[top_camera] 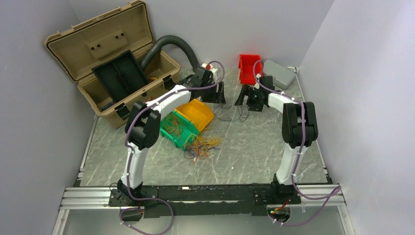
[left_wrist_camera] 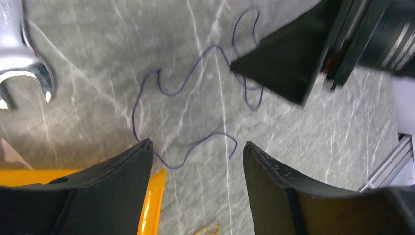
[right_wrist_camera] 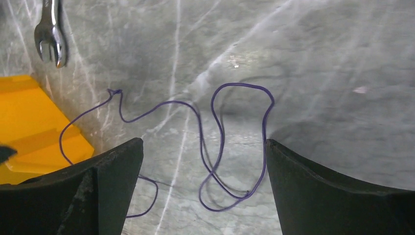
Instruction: Untangle the cables
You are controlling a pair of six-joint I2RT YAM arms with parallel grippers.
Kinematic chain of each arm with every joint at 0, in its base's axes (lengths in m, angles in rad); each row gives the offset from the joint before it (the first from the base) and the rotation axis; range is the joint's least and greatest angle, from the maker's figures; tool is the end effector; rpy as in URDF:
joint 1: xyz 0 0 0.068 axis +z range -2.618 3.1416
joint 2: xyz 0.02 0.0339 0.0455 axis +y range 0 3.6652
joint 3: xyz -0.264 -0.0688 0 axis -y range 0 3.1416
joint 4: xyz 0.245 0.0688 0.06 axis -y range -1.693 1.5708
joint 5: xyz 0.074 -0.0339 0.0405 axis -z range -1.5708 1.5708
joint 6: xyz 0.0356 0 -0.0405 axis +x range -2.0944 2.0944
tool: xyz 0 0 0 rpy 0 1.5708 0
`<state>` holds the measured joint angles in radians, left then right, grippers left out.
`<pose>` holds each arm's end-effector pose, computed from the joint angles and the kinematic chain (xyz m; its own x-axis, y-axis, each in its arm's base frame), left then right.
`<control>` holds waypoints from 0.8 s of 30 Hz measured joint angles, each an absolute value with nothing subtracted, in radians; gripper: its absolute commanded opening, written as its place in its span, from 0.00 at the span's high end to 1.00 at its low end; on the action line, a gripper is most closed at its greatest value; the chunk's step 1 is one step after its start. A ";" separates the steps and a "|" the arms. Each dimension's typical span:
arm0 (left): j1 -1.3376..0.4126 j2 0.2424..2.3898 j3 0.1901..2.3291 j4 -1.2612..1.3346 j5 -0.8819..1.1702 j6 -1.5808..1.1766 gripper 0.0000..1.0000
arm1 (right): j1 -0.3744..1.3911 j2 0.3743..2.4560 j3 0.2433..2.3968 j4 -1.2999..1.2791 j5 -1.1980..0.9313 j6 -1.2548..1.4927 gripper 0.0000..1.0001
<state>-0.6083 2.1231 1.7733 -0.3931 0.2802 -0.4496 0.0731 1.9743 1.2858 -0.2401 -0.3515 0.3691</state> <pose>0.3956 -0.2875 0.2375 -0.8112 0.0560 -0.5820 0.4039 0.7734 -0.4886 0.4133 0.0426 0.1609 -0.8438 0.2778 -0.4591 0.0324 0.8803 0.4732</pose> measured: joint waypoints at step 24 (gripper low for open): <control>-0.530 2.413 2.054 -0.550 0.320 -0.467 0.35 | 0.281 1.876 1.121 -0.114 -0.260 0.382 0.06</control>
